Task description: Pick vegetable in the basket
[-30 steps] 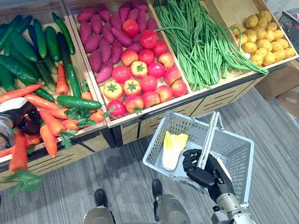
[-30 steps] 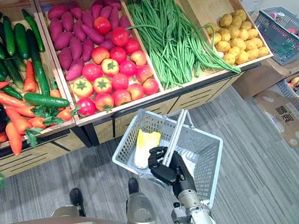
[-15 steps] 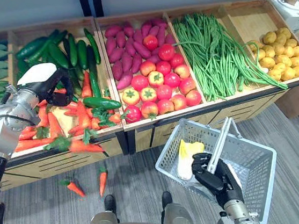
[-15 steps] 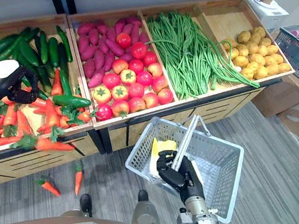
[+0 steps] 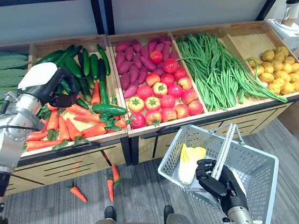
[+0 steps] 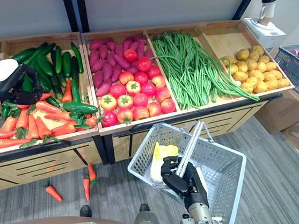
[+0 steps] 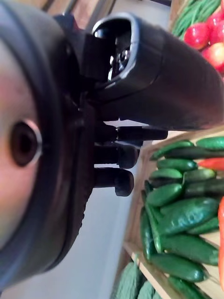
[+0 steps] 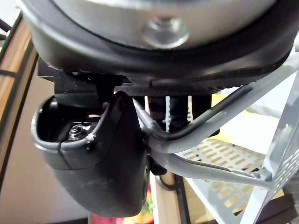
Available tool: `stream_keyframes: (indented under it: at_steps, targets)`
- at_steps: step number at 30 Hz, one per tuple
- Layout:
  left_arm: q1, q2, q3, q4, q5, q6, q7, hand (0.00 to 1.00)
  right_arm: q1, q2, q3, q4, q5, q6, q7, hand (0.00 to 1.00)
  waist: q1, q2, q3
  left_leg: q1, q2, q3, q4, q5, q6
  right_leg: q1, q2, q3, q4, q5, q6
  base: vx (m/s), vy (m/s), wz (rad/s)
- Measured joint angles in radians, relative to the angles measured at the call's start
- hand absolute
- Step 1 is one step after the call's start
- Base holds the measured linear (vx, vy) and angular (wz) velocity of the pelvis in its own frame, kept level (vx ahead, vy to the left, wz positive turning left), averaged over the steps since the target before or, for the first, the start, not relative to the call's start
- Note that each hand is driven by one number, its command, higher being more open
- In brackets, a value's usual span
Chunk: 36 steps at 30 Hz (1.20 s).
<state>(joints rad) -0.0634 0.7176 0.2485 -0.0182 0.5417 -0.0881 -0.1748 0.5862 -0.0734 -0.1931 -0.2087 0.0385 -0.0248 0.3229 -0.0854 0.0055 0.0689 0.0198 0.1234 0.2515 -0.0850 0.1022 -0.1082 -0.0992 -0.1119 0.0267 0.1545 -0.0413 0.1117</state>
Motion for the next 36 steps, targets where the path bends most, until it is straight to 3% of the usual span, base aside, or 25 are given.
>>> stream_keyframes:
  at_steps: [11,19,26,30,31,36]
  targets:
    - [0.002,-0.087,0.008,-0.152,-0.350,-0.042,0.024,0.00,-0.002,0.000,-0.030,0.000,-0.004,0.020,-0.012,0.00,-0.001,0.022,-0.034,0.006,-0.005,-0.009,-0.003,0.000,0.000,0.018,-0.007,-0.009,-0.018,0.003,0.004,0.00,0.003,0.02]
    - [0.044,-0.135,0.006,-0.190,-0.598,-0.065,0.030,0.00,-0.004,-0.002,-0.030,0.000,-0.024,0.021,-0.030,0.00,-0.001,0.020,-0.049,0.013,-0.006,-0.005,-0.003,0.000,0.000,0.030,-0.007,-0.005,-0.034,0.012,0.007,0.00,0.001,-0.01]
    - [0.114,-0.153,-0.077,-0.185,-1.060,-0.058,-0.084,0.00,-0.004,-0.037,-0.028,0.003,-0.026,0.022,-0.038,0.00,-0.003,0.016,-0.051,0.023,-0.007,0.010,-0.004,-0.007,0.000,0.033,-0.007,0.008,-0.039,0.014,0.008,0.00,0.005,-0.04]
    - [0.122,-0.154,-0.127,-0.173,-1.205,-0.032,-0.122,0.00,-0.010,-0.065,-0.027,0.003,-0.026,0.022,-0.047,0.00,-0.005,0.015,-0.052,0.023,-0.007,0.012,-0.004,-0.006,0.000,0.032,-0.007,0.010,-0.039,0.015,0.009,0.00,0.000,-0.01]
    - [0.127,-0.155,-0.135,-0.166,-1.222,-0.028,-0.124,1.00,-0.012,-0.075,-0.022,0.003,-0.026,0.022,-0.051,0.00,-0.007,0.015,-0.052,0.024,-0.007,0.015,-0.004,-0.006,0.000,0.031,-0.007,0.012,-0.040,0.015,0.009,0.00,0.000,-0.05]
    - [0.198,-0.164,-0.135,-0.122,-1.204,-0.016,-0.113,1.00,-0.011,-0.083,-0.011,0.003,-0.026,0.022,-0.053,0.00,-0.018,0.015,-0.061,0.025,-0.008,0.024,-0.004,-0.007,0.000,0.033,-0.006,0.022,-0.047,0.022,0.011,0.01,0.001,-0.05]
